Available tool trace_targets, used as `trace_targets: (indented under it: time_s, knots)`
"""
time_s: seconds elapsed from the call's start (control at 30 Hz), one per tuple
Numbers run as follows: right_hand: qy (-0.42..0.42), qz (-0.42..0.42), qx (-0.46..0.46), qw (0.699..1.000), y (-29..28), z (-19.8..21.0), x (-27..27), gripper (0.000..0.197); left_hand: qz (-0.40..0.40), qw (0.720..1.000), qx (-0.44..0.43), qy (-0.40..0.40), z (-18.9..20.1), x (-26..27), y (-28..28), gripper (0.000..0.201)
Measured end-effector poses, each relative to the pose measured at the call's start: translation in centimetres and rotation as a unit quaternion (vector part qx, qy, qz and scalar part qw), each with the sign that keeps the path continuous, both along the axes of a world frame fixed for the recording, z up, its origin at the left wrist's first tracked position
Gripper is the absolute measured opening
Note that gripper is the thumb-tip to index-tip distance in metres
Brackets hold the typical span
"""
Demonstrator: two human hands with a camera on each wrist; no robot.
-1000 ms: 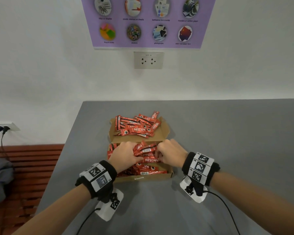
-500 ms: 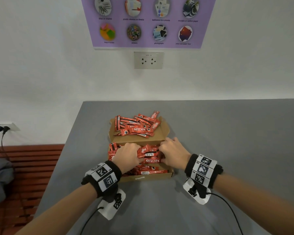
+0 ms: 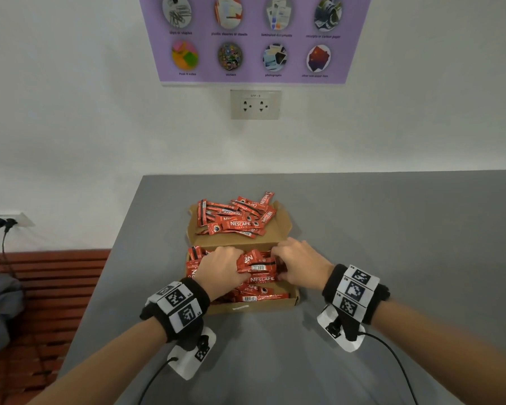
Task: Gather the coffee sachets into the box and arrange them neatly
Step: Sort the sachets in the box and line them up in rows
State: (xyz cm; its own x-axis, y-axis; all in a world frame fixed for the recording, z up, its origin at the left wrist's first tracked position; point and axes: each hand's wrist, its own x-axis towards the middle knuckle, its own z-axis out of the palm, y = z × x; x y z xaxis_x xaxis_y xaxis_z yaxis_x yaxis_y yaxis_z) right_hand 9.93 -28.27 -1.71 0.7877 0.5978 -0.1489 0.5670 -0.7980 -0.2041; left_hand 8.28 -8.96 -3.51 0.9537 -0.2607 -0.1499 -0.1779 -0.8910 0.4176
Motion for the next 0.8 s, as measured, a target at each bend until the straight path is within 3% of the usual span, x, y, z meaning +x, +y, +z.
trace_targets:
  time_s: [0.13, 0.2, 0.37, 0.47, 0.5, 0.63, 0.73, 0.8]
  knots:
    - [0.071, 0.003, 0.160, 0.985, -0.6, 1.6, 0.3, 0.052, 0.015, 0.997, -0.041, -0.060, 1.1, -0.3, 0.6, 0.029]
    - [0.105, 0.018, 0.230, 0.967, -0.2, 2.1, 0.1, 0.051, 0.000, 0.995, -0.030, -0.100, 1.1, -0.3, 0.4, 0.026]
    - [0.079, 0.031, 0.234, 0.969, 1.1, 1.5, -0.4, 0.033, -0.029, 0.995, -0.058, -0.079, 1.5, 0.2, 0.0, 0.031]
    - [0.033, -0.009, 0.227, 0.973, 0.4, 1.6, 0.1, 0.024, 0.040, 0.996, -0.076, -0.022, 2.3, 0.6, 1.0, 0.009]
    - [0.013, -0.028, 0.235, 0.971, 0.0, 1.5, 0.3, 0.020, 0.074, 0.991, -0.109, 0.002, 2.4, 0.8, 1.4, 0.011]
    - [-0.074, -0.075, 0.302, 0.947, -0.4, 1.1, 0.2, 0.020, 0.192, 0.933, -0.300, 0.047, 2.8, 1.3, 2.3, 0.025]
    - [-0.080, -0.049, 0.319, 0.943, 0.4, 0.3, -0.4, 0.025, 0.185, 0.862, -0.448, 0.150, 3.2, 0.8, 1.4, 0.039]
    - [-0.103, -0.006, 0.313, 0.944, 0.7, -0.2, -0.7, 0.025, 0.170, 0.848, -0.469, 0.178, 3.2, 0.6, 0.7, 0.031]
